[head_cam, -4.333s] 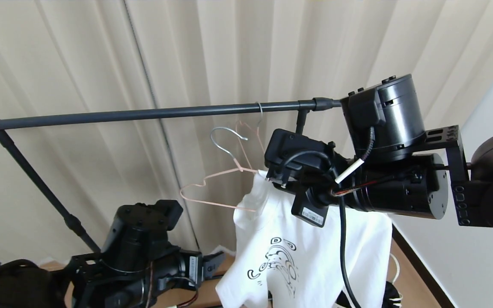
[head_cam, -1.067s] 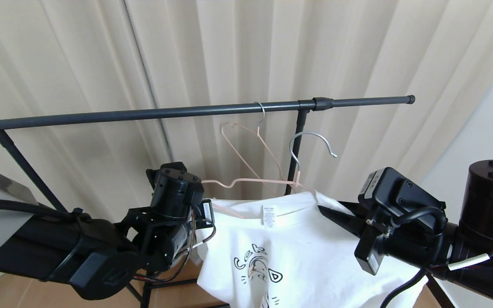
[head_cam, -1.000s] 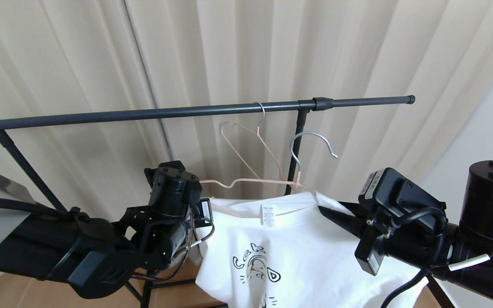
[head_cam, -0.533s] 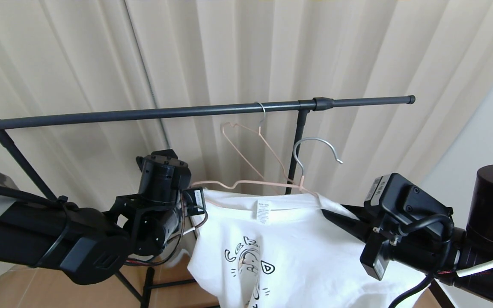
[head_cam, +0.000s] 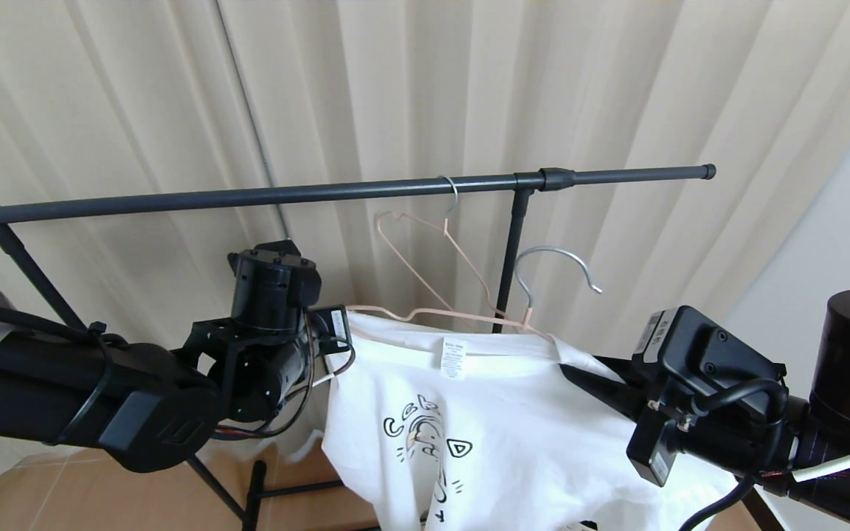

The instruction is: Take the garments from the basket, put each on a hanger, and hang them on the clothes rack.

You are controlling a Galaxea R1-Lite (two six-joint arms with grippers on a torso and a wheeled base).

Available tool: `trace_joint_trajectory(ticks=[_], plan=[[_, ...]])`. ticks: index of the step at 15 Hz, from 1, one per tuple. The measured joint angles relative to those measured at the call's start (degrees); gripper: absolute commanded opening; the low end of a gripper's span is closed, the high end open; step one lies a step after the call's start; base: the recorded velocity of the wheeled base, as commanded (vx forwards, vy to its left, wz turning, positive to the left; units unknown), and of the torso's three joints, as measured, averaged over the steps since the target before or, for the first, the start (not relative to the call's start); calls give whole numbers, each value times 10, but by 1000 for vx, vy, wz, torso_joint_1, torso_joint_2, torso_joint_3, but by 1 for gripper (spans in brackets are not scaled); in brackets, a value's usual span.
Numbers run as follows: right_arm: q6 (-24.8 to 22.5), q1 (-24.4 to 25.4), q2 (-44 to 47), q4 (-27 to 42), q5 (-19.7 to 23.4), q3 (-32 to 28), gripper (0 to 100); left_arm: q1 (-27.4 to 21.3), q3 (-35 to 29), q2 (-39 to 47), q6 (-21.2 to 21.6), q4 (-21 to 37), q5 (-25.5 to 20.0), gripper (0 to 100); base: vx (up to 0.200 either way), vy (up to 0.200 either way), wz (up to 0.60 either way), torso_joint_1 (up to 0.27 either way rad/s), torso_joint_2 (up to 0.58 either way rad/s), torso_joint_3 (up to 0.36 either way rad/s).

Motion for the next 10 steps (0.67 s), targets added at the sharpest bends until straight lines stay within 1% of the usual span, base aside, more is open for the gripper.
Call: trace_joint_trajectory(ticks=[2, 6, 10], plan=[[-13, 0, 0, -1, 0, 4, 0, 0, -4, -7, 24, 0, 0, 0, 0, 0, 0, 0, 0, 0], [-14, -3, -1, -1, 0, 6, 0, 1, -14, -17, 34, -4, -1, 0, 0, 0, 0, 0, 0, 0], [-15, -3, -4, 2, 0, 8, 0, 12, -20, -18, 36, -4, -2, 0, 0, 0, 0, 0, 0, 0]])
